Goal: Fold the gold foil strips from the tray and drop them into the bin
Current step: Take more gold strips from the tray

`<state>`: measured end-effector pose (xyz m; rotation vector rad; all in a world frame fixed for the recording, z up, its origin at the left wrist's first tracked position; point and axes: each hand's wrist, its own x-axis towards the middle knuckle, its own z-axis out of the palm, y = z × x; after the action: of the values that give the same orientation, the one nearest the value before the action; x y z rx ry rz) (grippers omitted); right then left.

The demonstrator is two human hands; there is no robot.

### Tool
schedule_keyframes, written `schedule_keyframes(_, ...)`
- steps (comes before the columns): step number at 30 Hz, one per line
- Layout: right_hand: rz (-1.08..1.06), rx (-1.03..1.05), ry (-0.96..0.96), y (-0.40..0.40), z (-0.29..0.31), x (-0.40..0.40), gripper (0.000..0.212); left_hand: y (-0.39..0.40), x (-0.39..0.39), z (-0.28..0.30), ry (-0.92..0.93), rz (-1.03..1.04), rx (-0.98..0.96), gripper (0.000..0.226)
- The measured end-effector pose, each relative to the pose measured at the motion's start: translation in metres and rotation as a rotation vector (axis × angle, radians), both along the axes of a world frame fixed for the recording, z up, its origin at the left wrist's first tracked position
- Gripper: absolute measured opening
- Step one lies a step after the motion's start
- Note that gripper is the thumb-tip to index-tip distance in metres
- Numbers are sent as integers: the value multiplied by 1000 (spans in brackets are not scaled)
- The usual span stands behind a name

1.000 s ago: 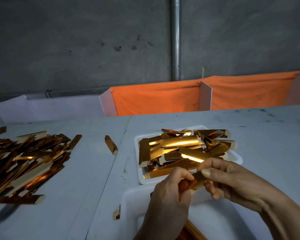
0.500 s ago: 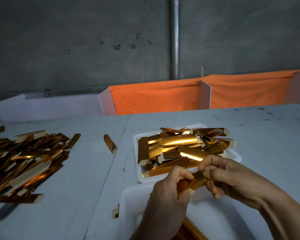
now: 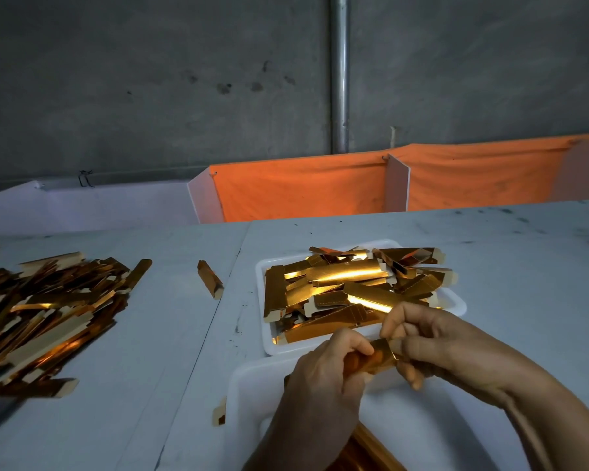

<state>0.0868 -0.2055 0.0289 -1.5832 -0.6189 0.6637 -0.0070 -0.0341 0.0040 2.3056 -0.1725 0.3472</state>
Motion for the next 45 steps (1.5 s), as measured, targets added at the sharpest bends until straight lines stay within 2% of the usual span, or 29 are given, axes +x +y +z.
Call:
schedule_keyframes(4, 6, 206, 206, -2, 1, 0, 13, 1, -1, 5, 71, -18, -143, 23)
schedule_keyframes(7, 50, 283, 246, 0, 0, -1, 17, 1, -3, 10, 85, -55, -218, 25)
schedule_keyframes(10, 80, 314, 277, 0, 0, -1, 32, 0, -5, 13, 95, -82, -266, 28)
schedule_keyframes(13, 58, 306, 246, 0, 0, -1, 8, 0, -5, 14, 107, -97, -269, 29)
schedule_keyframes(16, 23, 277, 192, 3, -4, 0, 9, 1, -4, 12, 116, -109, -294, 26)
schedule_keyframes(20, 85, 310, 220, 2, -5, 1, 40, 1, -3, 10, 117, -115, -394, 25)
schedule_keyframes(23, 146, 337, 211, 0, -6, 2, 41, 3, -2, 10, 122, -123, -425, 25)
schedule_keyframes(30, 113, 291, 206, 1, -6, 1, 40, 2, -4, 10, 105, -133, -376, 25)
schedule_keyframes(34, 74, 254, 237, 2, -6, 1, 43, -1, -3, 9, 81, -71, -274, 22)
schedule_keyframes(37, 12, 129, 343, 4, -8, 0, 52, -3, 0, 4, -4, 10, -70, 28)
schedule_keyframes(40, 111, 64, 426, 3, -7, -2, 60, -6, 3, -2, -223, 3, 85, 33)
schedule_keyframes(43, 182, 73, 378, 3, -6, -1, 83, -9, 7, -8, -352, -11, 118, 32)
schedule_keyframes(45, 123, 86, 328, 3, -7, 0, 87, -15, 5, -4, -312, 13, 51, 40)
